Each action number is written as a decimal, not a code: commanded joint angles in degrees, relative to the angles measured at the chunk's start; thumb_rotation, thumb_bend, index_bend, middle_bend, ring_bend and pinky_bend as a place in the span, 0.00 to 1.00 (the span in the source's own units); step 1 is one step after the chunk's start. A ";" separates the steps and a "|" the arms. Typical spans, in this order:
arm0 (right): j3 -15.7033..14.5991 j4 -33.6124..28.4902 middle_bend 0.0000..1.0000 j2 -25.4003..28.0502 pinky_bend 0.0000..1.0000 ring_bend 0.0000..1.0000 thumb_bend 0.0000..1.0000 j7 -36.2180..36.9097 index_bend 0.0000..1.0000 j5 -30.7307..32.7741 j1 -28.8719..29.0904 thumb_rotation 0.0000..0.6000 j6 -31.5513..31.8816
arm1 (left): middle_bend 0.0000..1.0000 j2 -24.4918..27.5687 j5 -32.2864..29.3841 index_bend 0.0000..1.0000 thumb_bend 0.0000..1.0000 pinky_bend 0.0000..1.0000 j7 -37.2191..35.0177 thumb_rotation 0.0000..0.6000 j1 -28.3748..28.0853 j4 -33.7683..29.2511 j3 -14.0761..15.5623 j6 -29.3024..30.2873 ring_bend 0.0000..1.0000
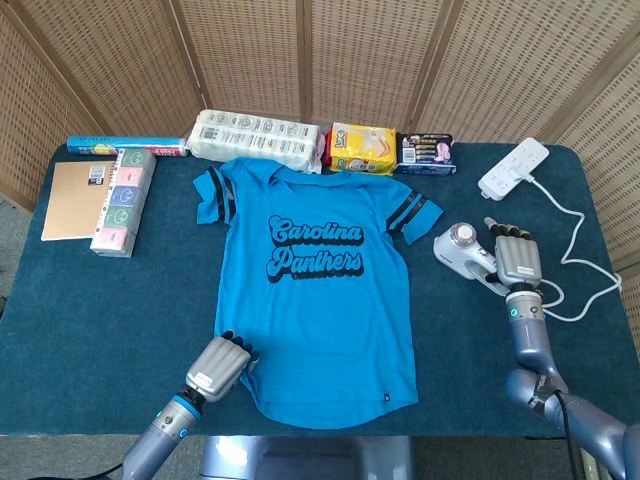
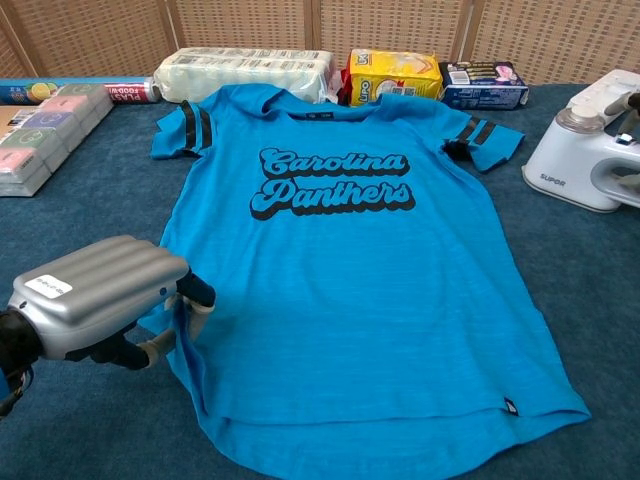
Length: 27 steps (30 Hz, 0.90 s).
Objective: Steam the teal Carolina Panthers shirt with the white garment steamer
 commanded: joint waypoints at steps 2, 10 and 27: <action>0.07 -1.46 0.22 1.09 0.15 0.16 0.31 0.94 0.09 -0.35 -0.19 0.96 -0.34 | 0.62 0.05 0.11 0.63 0.49 0.36 -0.10 1.00 0.01 0.02 0.06 0.03 0.48; 0.23 -7.45 0.22 4.42 0.15 0.16 0.31 3.58 0.07 -1.36 -1.01 0.86 -0.42 | 0.62 0.06 0.49 0.63 0.49 0.36 -0.26 1.00 0.00 -0.12 0.15 0.15 0.48; 0.79 -25.24 0.22 13.41 0.14 0.16 0.31 7.78 0.05 -4.41 -4.24 0.78 5.35 | 0.53 4.97 -2.86 0.49 0.24 0.28 4.75 1.00 0.14 -7.09 1.08 -0.27 0.38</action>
